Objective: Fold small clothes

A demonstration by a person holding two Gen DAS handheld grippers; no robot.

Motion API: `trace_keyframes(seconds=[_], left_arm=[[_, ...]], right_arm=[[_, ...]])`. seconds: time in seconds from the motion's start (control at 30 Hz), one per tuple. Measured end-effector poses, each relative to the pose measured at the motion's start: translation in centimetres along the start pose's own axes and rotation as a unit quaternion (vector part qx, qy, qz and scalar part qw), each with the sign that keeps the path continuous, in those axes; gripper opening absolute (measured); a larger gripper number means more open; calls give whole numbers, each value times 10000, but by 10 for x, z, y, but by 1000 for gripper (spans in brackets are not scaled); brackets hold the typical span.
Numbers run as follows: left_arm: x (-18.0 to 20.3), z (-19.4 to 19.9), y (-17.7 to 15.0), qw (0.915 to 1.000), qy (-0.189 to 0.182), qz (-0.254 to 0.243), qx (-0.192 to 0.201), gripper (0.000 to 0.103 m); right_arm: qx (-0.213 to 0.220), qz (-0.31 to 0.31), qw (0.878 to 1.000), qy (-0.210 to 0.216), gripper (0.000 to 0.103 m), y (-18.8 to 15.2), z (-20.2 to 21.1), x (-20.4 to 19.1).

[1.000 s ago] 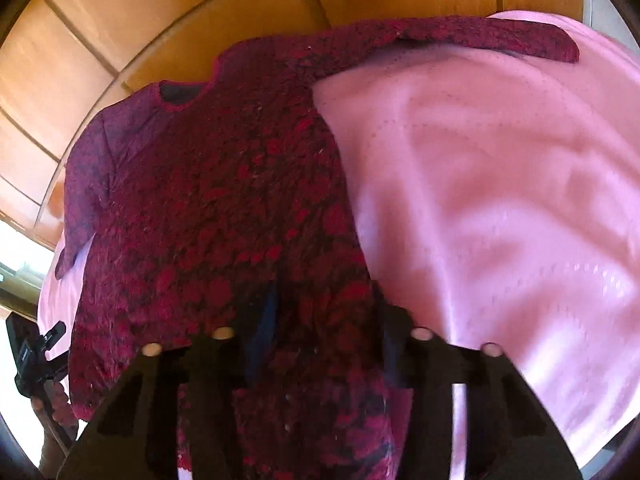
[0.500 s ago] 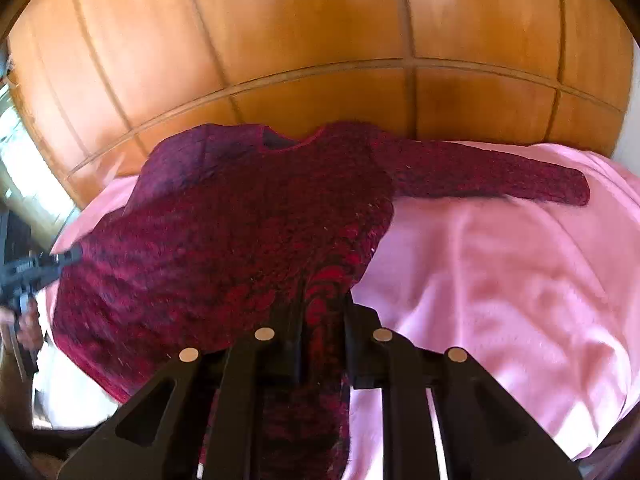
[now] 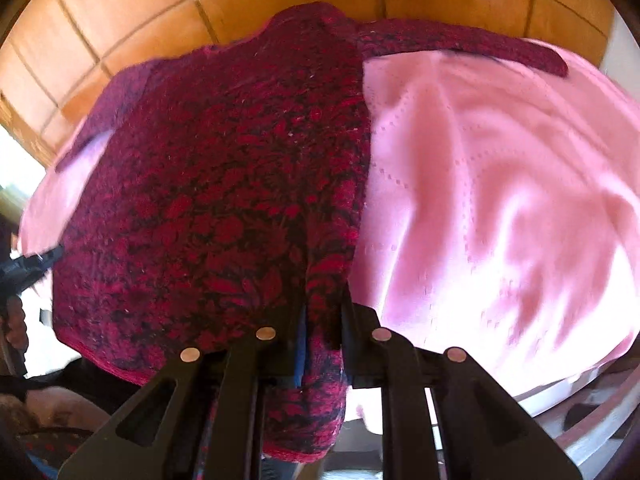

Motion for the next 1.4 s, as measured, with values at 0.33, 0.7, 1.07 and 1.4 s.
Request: trace_keyframes(seconds=[0.33, 0.7, 1.07, 1.4], left_arm=[[18, 1, -29, 9972, -723, -170, -13, 21], [-4, 15, -29, 9955, 321, -778, -441, 18], [-148, 88, 54, 9603, 1069, 1814, 1828, 56], [-241, 80, 141, 9277, 1018, 2812, 2234, 63]], right_arm=[[382, 175, 9983, -407, 68, 25, -6, -33], [21, 254, 9984, -507, 38, -3, -23, -33], [837, 221, 9951, 475, 67, 57, -22, -119], [833, 1008, 9909, 312, 72, 79, -110, -208]])
Point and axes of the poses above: each gripper's, at about its wrist camera, not at the fingertips, and z roughly against the way its jaws point, x to its right, y to its top, the point moved 4 cm from there along -z, roughly the way its jaws point, and after that the axes turned 13 degrees about -z, right-handed, at the moved point
